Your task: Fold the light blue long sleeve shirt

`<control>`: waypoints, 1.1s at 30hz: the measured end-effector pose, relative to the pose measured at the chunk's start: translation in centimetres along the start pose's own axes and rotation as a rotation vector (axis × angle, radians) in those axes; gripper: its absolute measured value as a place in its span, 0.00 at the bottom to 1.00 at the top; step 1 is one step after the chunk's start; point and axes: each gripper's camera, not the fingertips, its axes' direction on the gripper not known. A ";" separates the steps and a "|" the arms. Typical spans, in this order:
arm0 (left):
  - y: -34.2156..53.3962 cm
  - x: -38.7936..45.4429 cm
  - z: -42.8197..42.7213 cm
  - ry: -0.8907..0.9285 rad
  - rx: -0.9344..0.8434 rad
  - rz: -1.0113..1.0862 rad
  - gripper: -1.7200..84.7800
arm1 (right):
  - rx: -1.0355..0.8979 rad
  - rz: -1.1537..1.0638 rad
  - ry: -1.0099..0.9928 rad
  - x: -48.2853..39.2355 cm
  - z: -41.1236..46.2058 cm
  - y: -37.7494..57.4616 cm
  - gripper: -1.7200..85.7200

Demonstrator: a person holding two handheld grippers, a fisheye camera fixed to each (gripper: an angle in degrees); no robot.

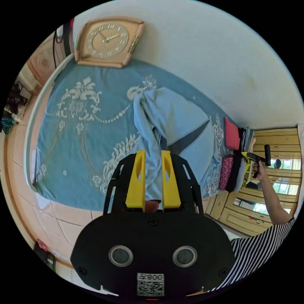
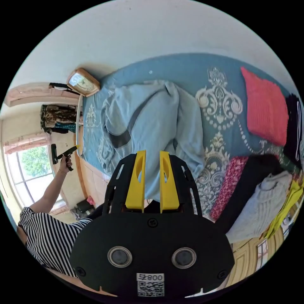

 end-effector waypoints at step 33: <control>-8.9 -7.7 16.4 -0.313 -0.163 -0.054 0.03 | -0.100 0.222 0.354 11.8 19.1 0.5 0.04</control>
